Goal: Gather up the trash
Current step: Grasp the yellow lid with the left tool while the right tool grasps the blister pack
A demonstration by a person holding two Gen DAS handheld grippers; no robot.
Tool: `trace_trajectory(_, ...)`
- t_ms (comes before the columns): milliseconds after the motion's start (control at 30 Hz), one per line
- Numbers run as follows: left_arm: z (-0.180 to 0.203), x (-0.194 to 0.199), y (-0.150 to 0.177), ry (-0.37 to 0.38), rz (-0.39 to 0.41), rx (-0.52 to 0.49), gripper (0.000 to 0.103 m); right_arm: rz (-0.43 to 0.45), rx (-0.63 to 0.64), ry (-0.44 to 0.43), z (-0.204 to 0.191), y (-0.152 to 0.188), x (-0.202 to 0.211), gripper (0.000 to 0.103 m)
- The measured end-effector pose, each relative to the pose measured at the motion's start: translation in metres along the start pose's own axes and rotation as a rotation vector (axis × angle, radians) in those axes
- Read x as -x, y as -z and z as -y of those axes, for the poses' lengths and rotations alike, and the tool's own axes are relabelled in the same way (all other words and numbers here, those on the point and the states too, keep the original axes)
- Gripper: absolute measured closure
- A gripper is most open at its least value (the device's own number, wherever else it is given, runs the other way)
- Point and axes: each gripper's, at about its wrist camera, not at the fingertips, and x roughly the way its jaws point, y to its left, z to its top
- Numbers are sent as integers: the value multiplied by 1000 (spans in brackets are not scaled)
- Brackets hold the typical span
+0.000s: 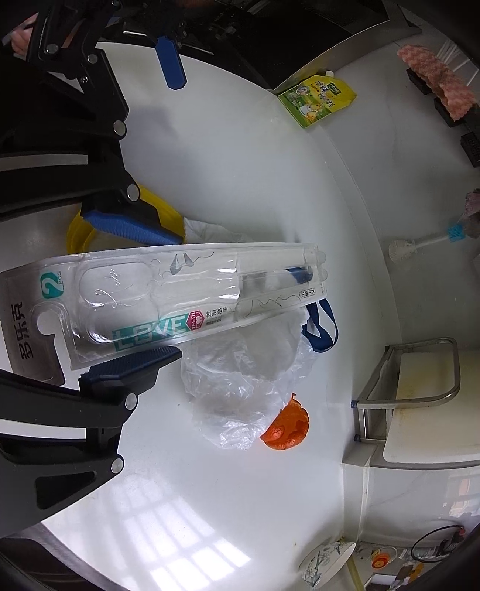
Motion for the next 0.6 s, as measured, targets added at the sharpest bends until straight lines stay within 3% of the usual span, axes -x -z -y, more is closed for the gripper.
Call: trace_trajectory(600, 25, 2, -2, 44, 15, -29, 12, 155, -110, 8, 15, 12, 63, 51)
